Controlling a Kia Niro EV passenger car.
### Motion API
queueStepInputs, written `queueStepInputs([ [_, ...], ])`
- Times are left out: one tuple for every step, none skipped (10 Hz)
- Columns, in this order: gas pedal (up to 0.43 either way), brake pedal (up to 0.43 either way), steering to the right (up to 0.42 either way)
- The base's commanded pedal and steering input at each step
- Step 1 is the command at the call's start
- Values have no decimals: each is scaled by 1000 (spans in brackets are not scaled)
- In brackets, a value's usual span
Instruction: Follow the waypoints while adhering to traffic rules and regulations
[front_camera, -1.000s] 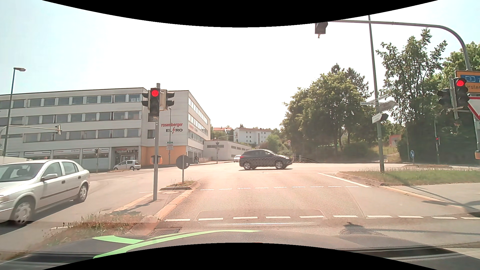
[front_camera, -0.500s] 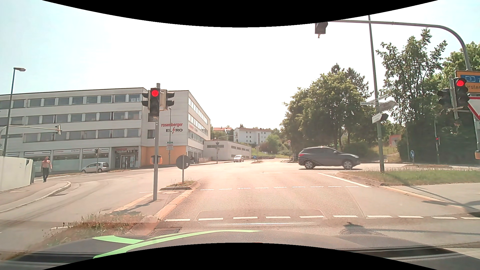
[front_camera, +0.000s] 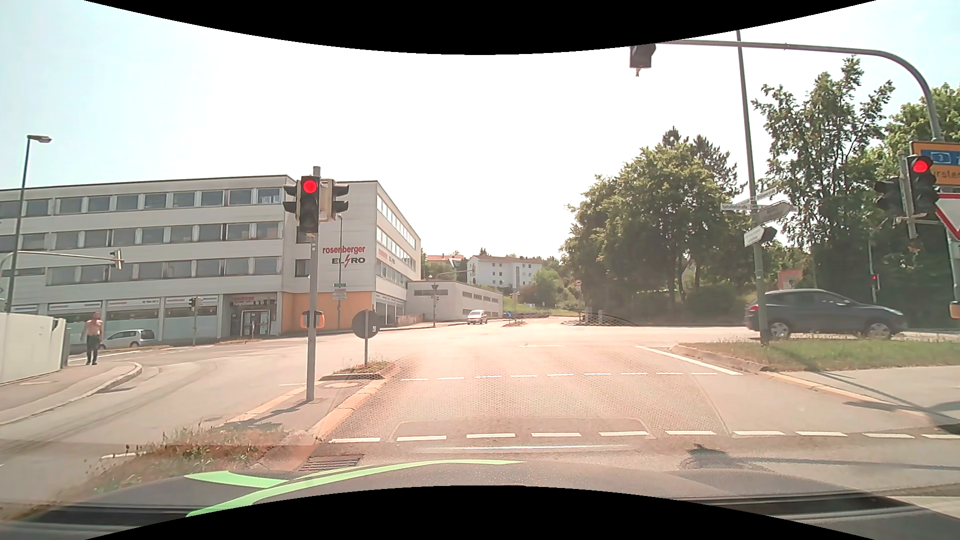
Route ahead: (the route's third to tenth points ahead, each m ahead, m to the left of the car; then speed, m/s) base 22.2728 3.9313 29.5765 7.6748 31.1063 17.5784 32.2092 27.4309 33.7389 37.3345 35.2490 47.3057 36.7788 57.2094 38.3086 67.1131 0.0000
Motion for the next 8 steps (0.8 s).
queueStepInputs([
  [0, 372, -8],
  [0, 372, -8],
  [0, 372, -8],
  [0, 372, -8],
  [0, 372, -8],
  [0, 372, -8],
  [0, 372, -8],
  [0, 372, -8],
])
